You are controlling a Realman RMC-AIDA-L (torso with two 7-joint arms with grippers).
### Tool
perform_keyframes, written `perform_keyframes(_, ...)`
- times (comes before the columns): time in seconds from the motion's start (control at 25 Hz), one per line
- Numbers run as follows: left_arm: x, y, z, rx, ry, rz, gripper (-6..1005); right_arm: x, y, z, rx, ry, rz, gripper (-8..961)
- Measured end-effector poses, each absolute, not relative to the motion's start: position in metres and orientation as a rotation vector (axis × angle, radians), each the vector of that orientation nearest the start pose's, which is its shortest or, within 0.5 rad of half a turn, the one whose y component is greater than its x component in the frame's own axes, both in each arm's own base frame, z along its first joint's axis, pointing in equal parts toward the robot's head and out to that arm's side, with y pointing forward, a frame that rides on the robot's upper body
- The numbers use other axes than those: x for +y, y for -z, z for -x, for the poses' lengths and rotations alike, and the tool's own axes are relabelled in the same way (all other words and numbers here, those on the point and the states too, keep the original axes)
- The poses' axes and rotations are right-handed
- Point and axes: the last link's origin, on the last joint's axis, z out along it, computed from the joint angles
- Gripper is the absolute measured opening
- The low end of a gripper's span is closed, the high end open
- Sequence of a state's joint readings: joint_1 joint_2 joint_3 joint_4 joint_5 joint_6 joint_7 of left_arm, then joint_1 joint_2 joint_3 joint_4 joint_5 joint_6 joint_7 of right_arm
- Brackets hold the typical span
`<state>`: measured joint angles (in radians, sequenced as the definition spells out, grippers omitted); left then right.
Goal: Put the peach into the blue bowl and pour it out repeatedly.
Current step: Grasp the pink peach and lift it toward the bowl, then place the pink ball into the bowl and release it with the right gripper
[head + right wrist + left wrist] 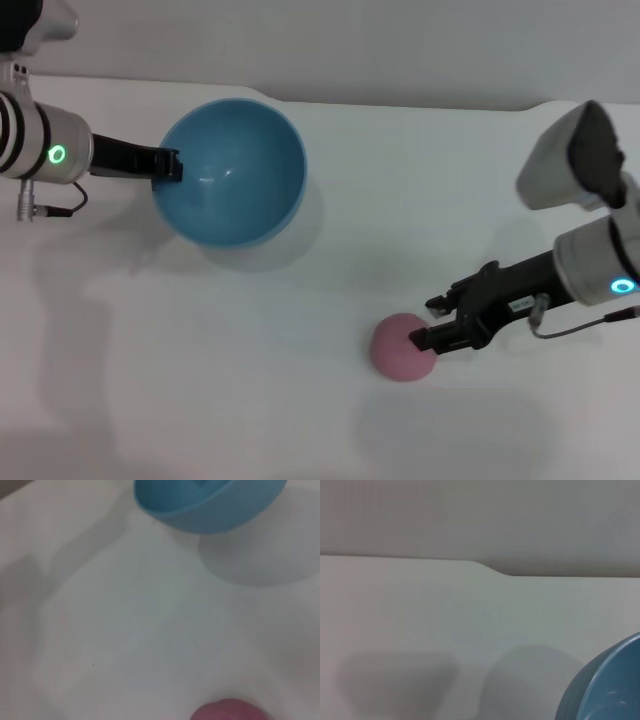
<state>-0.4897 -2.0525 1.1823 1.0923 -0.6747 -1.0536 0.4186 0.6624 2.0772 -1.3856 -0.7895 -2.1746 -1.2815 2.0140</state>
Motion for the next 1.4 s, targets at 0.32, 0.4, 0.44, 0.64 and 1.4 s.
perform_keyframes(0.32, 0.394, -0.027, 0.265, -1.387, 0.071, 2.049, 0, 0.347, 0.097, -0.214, 0.739, 0.201, 2.953, 541)
perform_keyframes(0.4, 0.394, -0.027, 0.264, -1.385, 0.073, 2.051, -1, 0.347, 0.103, -0.214, 0.73, 0.203, 2.943, 537)
perform_keyframes(0.44, 0.395, -0.027, 0.263, -1.383, 0.074, 2.053, -1, 0.347, 0.105, -0.214, 0.723, 0.208, 2.943, 535)
perform_keyframes(0.64, 0.396, -0.026, 0.26, -1.379, 0.078, 2.058, 0, 0.342, 0.112, -0.214, 0.679, 0.258, 2.968, 525)
perform_keyframes(1.4, 0.398, -0.01, 0.248, -1.324, 0.033, 2.128, 0, 0.34, 0.067, -0.203, 0.664, 0.019, 2.944, 86)
